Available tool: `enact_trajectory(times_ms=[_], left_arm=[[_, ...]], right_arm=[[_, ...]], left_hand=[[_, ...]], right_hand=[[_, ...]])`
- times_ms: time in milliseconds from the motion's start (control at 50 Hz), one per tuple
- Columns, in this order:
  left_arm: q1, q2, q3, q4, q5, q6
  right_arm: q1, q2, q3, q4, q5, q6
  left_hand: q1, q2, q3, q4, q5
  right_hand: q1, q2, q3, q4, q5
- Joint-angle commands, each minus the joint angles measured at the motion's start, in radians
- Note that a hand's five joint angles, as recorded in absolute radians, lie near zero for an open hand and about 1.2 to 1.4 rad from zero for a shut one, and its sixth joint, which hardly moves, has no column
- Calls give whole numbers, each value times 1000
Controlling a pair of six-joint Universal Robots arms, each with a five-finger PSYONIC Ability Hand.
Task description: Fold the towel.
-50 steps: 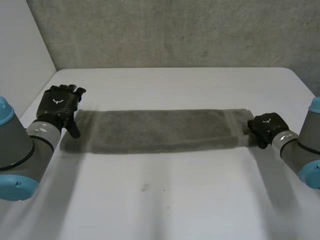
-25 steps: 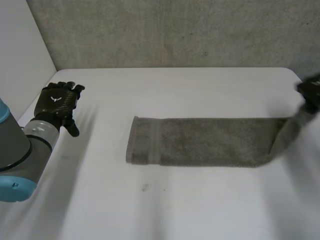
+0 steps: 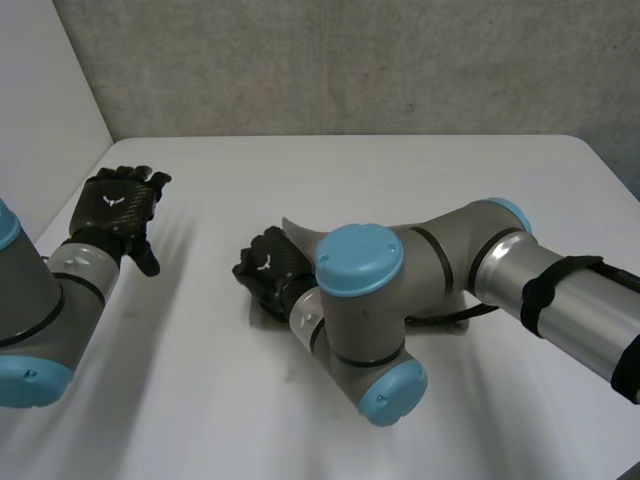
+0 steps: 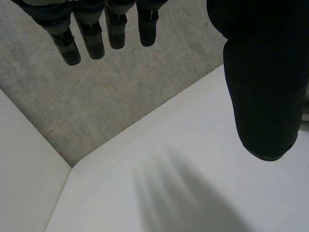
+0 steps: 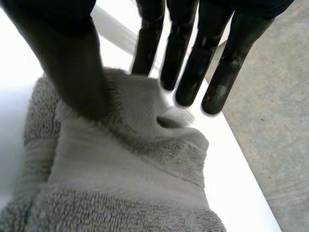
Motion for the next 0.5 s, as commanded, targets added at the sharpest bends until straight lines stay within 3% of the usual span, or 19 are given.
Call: enact_trajectory(times_ms=[20,120,360,400,440,460,500], left_arm=[[1,-1,-1,1,1,0],[-1,-1,-1,1,1,0],[-16,-7,-1,1,1,0],[-21,-8,-1,1,1,0],[-24,-10,-4,1,1,0],[-24,-10,-4,1,1,0],[-24,-10,-7,1,1,0]], right_arm=[[-57,-134,95,12,12,49],[-218,-322,320,12,11,195],[-447,-417,688,-17,-19,232],[-466,-414,715,-35,-19,226],[-487,-408,754,-81,-17,207],[-487,-408,755,-81,-17,207],[-501,-404,770,-146,-5,175]], left_hand=[[0,12,9,9,-24],[0,12,9,9,-24],[0,12,9,9,-24],[0,12,9,9,-24],[0,12,9,9,-24],[0,12,9,9,-24],[0,12,9,9,-24]], right_hand=[[-579,-585,-614,-623,-596],[-579,-585,-614,-623,-596],[-555,-561,-591,-599,-572],[-457,-463,-493,-501,-474],[-171,-177,-207,-215,-188],[-169,-175,-205,-214,-187],[458,452,423,414,441]])
